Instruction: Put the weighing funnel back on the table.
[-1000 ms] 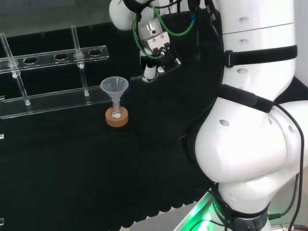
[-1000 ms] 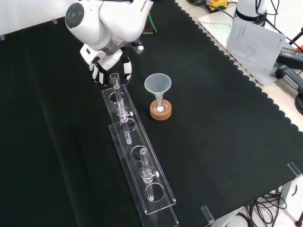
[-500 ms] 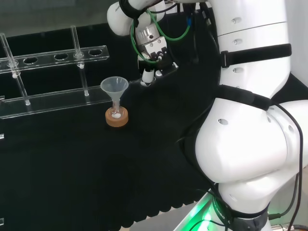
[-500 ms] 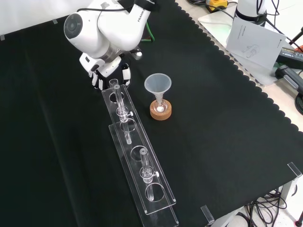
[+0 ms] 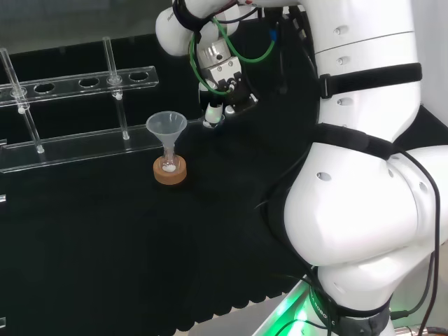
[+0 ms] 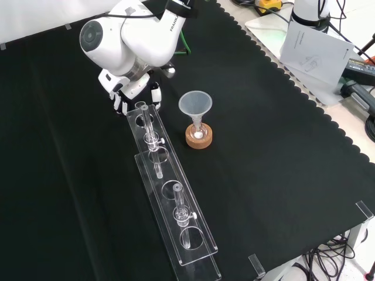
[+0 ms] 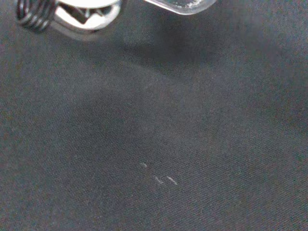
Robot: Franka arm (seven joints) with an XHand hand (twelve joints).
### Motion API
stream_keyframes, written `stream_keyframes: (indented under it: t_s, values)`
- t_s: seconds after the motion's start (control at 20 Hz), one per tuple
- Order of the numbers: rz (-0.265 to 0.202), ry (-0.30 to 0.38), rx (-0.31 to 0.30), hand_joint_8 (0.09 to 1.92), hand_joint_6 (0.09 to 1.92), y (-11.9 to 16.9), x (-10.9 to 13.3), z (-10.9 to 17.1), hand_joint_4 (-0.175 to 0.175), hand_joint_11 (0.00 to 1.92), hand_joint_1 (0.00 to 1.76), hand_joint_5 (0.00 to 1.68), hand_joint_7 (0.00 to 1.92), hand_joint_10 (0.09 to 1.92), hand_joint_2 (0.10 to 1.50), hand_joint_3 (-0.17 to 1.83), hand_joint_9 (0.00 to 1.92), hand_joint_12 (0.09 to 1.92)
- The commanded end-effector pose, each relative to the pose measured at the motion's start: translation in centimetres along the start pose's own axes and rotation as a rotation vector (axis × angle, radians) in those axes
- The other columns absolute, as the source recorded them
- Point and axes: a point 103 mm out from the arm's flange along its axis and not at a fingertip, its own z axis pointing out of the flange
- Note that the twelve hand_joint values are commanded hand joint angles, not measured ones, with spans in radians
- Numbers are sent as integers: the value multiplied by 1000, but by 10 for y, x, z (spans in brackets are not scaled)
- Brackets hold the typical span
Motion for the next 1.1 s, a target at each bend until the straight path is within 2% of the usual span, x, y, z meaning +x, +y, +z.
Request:
stream_keyframes:
  t_s: [0.05,0.7,0.9,1.0,1.1]
  values:
    - [-8,2,-7,685,929,11,2,4,175,651,1075,1132,582,414,710,674,901,1139]
    - [-15,22,-20,687,924,16,9,11,175,656,1076,1135,589,415,709,674,906,1142]
    - [-19,20,-19,688,901,16,13,12,175,659,1069,1130,582,415,743,608,905,1141]
    - [-14,26,-20,698,878,15,12,12,175,657,1059,1117,561,418,807,488,899,1145]
    - [-14,35,-22,710,769,14,12,12,121,653,900,1061,522,425,806,398,875,1148]
